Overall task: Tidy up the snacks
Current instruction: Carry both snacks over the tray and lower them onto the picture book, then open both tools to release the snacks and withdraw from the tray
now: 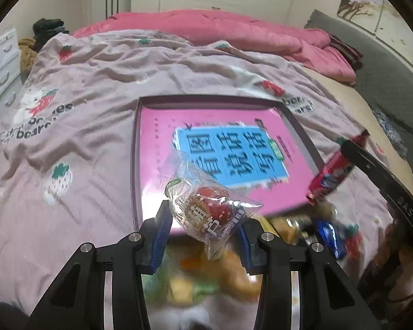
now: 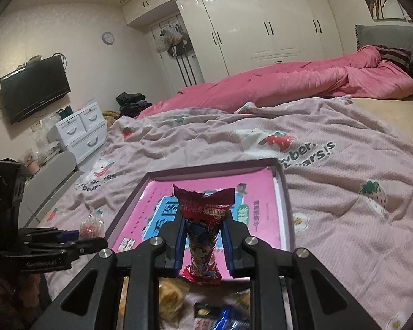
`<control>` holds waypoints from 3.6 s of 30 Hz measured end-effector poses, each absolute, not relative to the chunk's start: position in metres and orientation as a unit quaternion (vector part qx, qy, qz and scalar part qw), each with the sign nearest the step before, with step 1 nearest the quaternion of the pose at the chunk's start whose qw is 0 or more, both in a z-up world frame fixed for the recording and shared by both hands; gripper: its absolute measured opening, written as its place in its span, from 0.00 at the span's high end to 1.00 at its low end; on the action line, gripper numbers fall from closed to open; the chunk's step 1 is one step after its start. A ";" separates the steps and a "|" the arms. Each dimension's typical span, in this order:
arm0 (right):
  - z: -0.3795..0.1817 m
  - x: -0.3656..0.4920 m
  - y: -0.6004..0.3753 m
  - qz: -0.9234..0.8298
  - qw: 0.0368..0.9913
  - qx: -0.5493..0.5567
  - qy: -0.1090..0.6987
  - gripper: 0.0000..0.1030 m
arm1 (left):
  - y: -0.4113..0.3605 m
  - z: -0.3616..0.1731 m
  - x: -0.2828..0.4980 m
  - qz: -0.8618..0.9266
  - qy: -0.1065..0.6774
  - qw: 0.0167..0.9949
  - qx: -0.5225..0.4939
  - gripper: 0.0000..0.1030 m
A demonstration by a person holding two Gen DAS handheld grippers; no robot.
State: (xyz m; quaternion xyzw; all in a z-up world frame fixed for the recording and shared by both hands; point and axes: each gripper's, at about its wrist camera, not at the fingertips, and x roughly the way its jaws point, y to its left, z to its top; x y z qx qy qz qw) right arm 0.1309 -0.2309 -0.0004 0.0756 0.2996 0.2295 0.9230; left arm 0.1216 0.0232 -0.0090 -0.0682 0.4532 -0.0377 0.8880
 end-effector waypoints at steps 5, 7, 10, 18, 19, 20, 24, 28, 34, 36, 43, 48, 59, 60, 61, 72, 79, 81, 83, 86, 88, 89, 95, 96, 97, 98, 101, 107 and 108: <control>-0.004 0.148 -0.237 0.214 0.926 0.074 0.301 0.77 | 0.027 -0.019 0.143 -0.031 0.456 0.887 -0.069 0.57; -0.009 0.155 -0.239 0.207 0.926 0.070 0.308 0.77 | 0.027 -0.026 0.151 -0.029 0.462 0.884 -0.068 0.57; -0.018 0.165 -0.238 0.200 0.921 0.064 0.327 0.77 | 0.026 -0.035 0.158 -0.025 0.469 0.880 -0.063 0.57; -0.040 0.177 -0.232 0.191 0.908 0.048 0.369 0.77 | 0.021 -0.056 0.166 -0.022 0.486 0.872 -0.050 0.57; -0.043 0.178 -0.232 0.191 0.907 0.048 0.373 0.77 | 0.021 -0.057 0.167 -0.022 0.487 0.872 -0.050 0.57; -0.045 0.180 -0.231 0.191 0.904 0.048 0.379 0.77 | 0.021 -0.058 0.167 -0.023 0.487 0.871 -0.050 0.57; -0.053 0.183 -0.231 0.189 0.900 0.048 0.389 0.77 | 0.020 -0.061 0.168 -0.026 0.490 0.870 -0.051 0.56; -0.057 0.185 -0.232 0.192 0.896 0.054 0.398 0.77 | 0.020 -0.064 0.169 -0.029 0.492 0.868 -0.054 0.56; -0.062 0.185 -0.230 0.195 0.890 0.055 0.408 0.77 | 0.020 -0.064 0.170 -0.032 0.491 0.869 -0.054 0.54; -0.063 0.185 -0.229 0.196 0.889 0.054 0.410 0.77 | 0.020 -0.064 0.170 -0.033 0.490 0.869 -0.055 0.53; -0.064 0.186 -0.229 0.195 0.888 0.059 0.412 0.71 | 0.021 -0.062 0.170 -0.034 0.487 0.871 -0.056 0.51; -0.063 0.186 -0.231 0.195 0.888 0.062 0.413 0.68 | 0.022 -0.062 0.169 -0.032 0.485 0.872 -0.055 0.48; -0.057 0.185 -0.237 0.192 0.892 0.069 0.403 0.60 | 0.027 -0.056 0.168 -0.029 0.476 0.877 -0.060 0.42; -0.056 0.185 -0.237 0.193 0.892 0.070 0.401 0.59 | 0.027 -0.055 0.168 -0.030 0.475 0.878 -0.061 0.42; -0.056 0.185 -0.238 0.193 0.893 0.071 0.400 0.59 | 0.027 -0.055 0.169 -0.028 0.475 0.878 -0.060 0.41; -0.043 0.180 -0.240 0.202 0.900 0.074 0.379 0.54 | 0.029 -0.043 0.164 -0.026 0.459 0.886 -0.063 0.34; -0.030 0.174 -0.245 0.209 0.906 0.082 0.359 0.49 | 0.033 -0.023 0.155 -0.030 0.441 0.894 -0.072 0.30; -0.027 0.172 -0.247 0.210 0.907 0.083 0.355 0.49 | 0.034 -0.018 0.153 -0.031 0.437 0.896 -0.075 0.30; -0.025 0.170 -0.248 0.208 0.908 0.085 0.352 0.48 | 0.036 -0.014 0.149 -0.030 0.433 0.898 -0.078 0.30; -0.022 0.168 -0.251 0.208 0.909 0.088 0.349 0.48 | 0.038 -0.009 0.145 -0.032 0.429 0.899 -0.083 0.29; -0.019 0.165 -0.253 0.207 0.911 0.089 0.346 0.46 | 0.039 -0.006 0.141 -0.033 0.427 0.900 -0.082 0.28; -0.019 0.164 -0.254 0.207 0.911 0.090 0.345 0.45 | 0.040 -0.005 0.139 -0.032 0.425 0.901 -0.082 0.28; -0.014 0.155 -0.256 0.209 0.912 0.087 0.342 0.43 | 0.044 0.003 0.126 -0.038 0.423 0.901 -0.088 0.28; -0.013 0.153 -0.256 0.210 0.913 0.087 0.339 0.43 | 0.044 0.003 0.123 -0.039 0.423 0.901 -0.086 0.28; -0.011 0.151 -0.256 0.209 0.914 0.085 0.338 0.42 | 0.044 0.004 0.121 -0.039 0.423 0.901 -0.084 0.28; -0.010 0.149 -0.256 0.209 0.914 0.083 0.337 0.41 | 0.044 0.005 0.118 -0.040 0.424 0.901 -0.083 0.28; -0.007 0.142 -0.256 0.208 0.916 0.081 0.334 0.39 | 0.043 0.006 0.112 -0.041 0.424 0.901 -0.079 0.28; -0.005 0.132 -0.257 0.206 0.916 0.081 0.334 0.38 | 0.044 0.007 0.098 -0.041 0.425 0.901 -0.071 0.28; -0.004 0.130 -0.257 0.206 0.916 0.080 0.334 0.38 | 0.045 0.007 0.095 -0.042 0.427 0.901 -0.071 0.28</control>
